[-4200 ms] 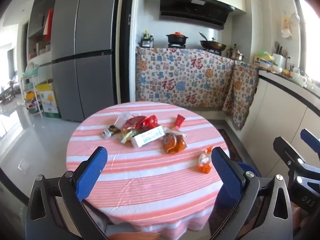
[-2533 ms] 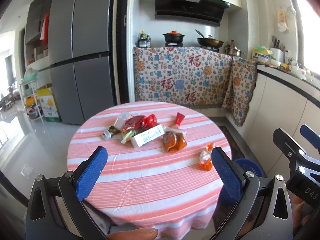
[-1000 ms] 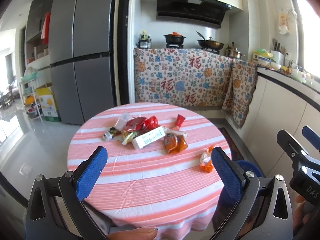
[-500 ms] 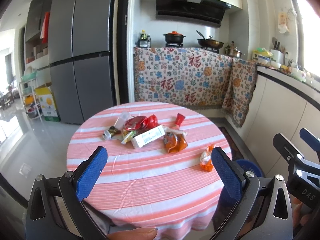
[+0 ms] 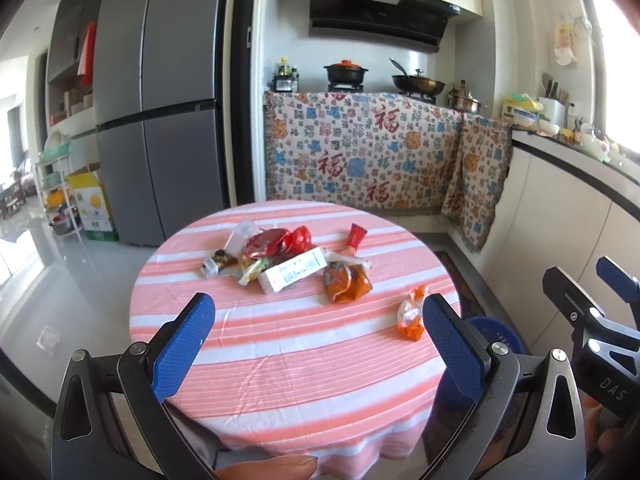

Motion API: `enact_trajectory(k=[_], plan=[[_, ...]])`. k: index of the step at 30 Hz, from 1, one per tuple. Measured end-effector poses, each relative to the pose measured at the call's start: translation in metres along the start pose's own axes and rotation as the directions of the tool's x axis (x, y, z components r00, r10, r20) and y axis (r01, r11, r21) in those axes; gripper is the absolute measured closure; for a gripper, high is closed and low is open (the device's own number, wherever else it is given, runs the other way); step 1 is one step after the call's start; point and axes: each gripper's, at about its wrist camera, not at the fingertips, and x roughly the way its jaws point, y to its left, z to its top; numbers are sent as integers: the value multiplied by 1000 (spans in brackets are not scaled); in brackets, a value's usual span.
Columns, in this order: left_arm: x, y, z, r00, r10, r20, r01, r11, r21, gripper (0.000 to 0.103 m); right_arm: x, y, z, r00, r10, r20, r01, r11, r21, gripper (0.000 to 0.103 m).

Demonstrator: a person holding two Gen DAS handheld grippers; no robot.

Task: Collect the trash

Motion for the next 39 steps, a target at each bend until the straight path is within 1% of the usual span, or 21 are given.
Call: enact_trajectory(k=[8,13,16,20,22,23,25,26,28,29,30,31,32,34,36,38,39], plan=[[1,-1,0,1000,3,-5,-3,1000,-3,0,1,0,-2,1000,-3,-3,3,1000,-1,0],[7,1,-2,1000,9,-22,-10,1000,-10,0,12,1,-8,1000,-12,-22,12,1000,-6,0],[16,4,-5,999,19,-39,-20,1000,-20,0,25,-2,-17,999,-11,-49,11,1000,-3,0],[32,10,-9,996,43,-74,-45,999,-25,0,59,-5,-37,990,30,-140,-25,999,34,0],[41,13,-13,994,50,-95,-53,998,-32,0,82,-5,-49,975,82,-209,-68,995,72,0],[45,14,-16,993,52,-107,-56,998,-34,0,98,-5,-56,961,126,-246,-104,990,101,0],[54,16,-20,990,58,-128,-63,997,-35,0,121,-2,-67,939,160,-303,-124,983,136,1],[58,17,-22,989,62,-137,-67,997,-35,0,138,-1,-75,921,192,-339,-141,975,169,1],[65,19,-26,986,70,-151,-76,996,-37,0,165,4,-86,896,205,-394,-137,971,194,1],[69,20,-28,984,75,-160,-82,996,-38,0,175,7,-91,886,209,-414,-134,970,203,3],[73,20,-30,983,79,-168,-87,995,-39,0,191,9,-97,868,221,-444,-131,966,223,9],[77,20,-32,981,82,-178,-91,995,-39,0,200,12,-100,856,229,-463,-129,963,239,12],[83,21,-35,978,85,-191,-94,995,-38,0,214,14,-105,842,239,-484,-121,957,264,12],[93,19,-40,972,87,-220,-96,995,-31,0,233,18,-109,826,241,-510,-106,954,279,12],[104,18,-44,966,87,-245,-95,995,-21,0,254,23,-114,804,250,-539,-101,951,291,12],[114,17,-47,960,81,-269,-88,996,-14,0,263,29,-110,821,213,-529,-103,968,231,12],[119,16,-48,957,74,-279,-80,997,-13,0,267,32,-108,822,203,-533,-111,973,201,12]])
